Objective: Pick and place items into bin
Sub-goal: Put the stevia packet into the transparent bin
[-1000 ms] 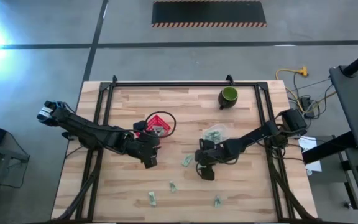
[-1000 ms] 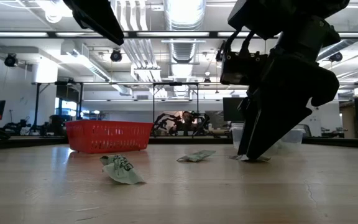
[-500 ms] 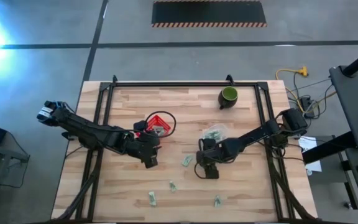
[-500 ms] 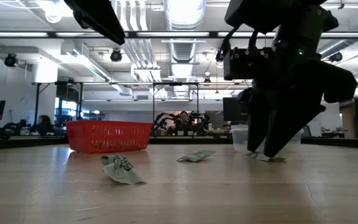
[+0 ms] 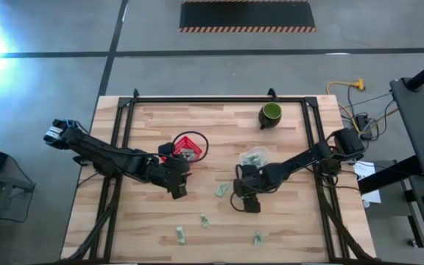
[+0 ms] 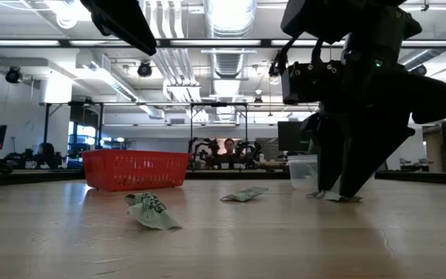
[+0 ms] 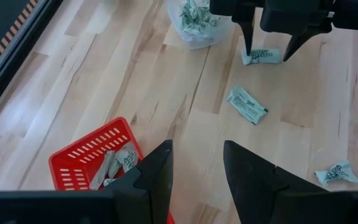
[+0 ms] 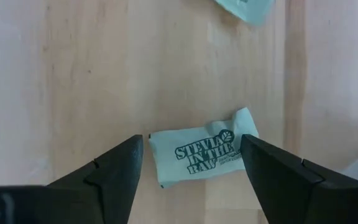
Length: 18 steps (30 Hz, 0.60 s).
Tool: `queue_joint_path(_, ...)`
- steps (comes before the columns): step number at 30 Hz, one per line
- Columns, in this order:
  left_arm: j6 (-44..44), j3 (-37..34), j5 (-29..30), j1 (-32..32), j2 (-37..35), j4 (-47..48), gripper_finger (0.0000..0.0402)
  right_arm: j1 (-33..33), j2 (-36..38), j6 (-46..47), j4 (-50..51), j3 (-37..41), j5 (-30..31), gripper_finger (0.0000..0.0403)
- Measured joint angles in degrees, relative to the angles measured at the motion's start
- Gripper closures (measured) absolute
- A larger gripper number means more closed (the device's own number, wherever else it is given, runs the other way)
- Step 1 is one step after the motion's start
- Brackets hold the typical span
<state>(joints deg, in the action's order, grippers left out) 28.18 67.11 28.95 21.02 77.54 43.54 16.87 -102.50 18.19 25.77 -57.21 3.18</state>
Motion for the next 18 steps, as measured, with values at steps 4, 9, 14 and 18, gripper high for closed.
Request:
queue_joint_path(4,0.0,0.0,0.0,0.0,0.0,-0.1,0.0276,0.1,0.0,1.1,0.0,0.0,-0.6,0.0149)
queue_joint_path(9,0.0,0.0,0.0,0.0,0.0,-0.2,0.0276,0.7,0.0,0.9,0.8,-0.6,-0.9,0.0158)
queue_joint_path(14,0.0,0.0,0.0,0.0,0.0,-0.2,0.0276,1.2,0.0,0.8,1.0,-0.7,-3.3,0.0164)
queue_joint_path(18,0.0,0.0,0.0,0.0,0.0,-0.2,0.0276,2.1,0.0,0.8,1.0,-0.7,-5.5,0.0168)
